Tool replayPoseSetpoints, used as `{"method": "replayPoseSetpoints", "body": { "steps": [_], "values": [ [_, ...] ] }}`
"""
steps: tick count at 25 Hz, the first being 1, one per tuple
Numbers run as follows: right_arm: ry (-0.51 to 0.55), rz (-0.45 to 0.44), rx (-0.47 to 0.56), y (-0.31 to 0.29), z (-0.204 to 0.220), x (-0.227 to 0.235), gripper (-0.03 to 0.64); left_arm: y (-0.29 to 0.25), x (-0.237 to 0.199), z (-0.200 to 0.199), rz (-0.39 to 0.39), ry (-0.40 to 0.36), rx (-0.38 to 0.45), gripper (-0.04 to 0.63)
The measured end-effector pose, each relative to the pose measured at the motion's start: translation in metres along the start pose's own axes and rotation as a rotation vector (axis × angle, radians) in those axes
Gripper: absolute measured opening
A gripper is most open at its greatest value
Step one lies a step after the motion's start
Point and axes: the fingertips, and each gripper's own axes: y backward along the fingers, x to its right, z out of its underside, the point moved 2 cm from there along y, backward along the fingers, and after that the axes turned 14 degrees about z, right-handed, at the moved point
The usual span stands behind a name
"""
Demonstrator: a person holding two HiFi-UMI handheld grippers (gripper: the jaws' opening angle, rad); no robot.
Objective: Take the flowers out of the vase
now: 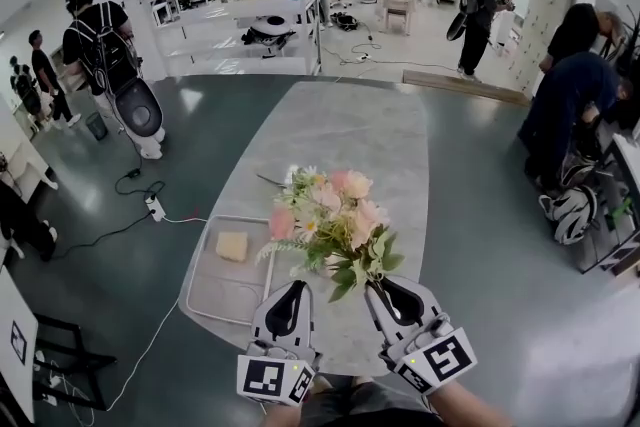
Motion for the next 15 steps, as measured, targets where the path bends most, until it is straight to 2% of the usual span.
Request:
{"method": "replayPoseSetpoints", "body": {
  "steps": [10,15],
  "values": [
    [-0.001,-0.020,0.001,0.002,0.001,0.004,0.064,-0.001,0.003,0.005,-0.027,0.004,-0.009,0.031],
    [-0.010,-0.015,0.003,-0.005,0.000,-0.011,0.064,0.008,-0.012,-0.002,-0.027,0.003,-0.008,0.031]
  ]
}}
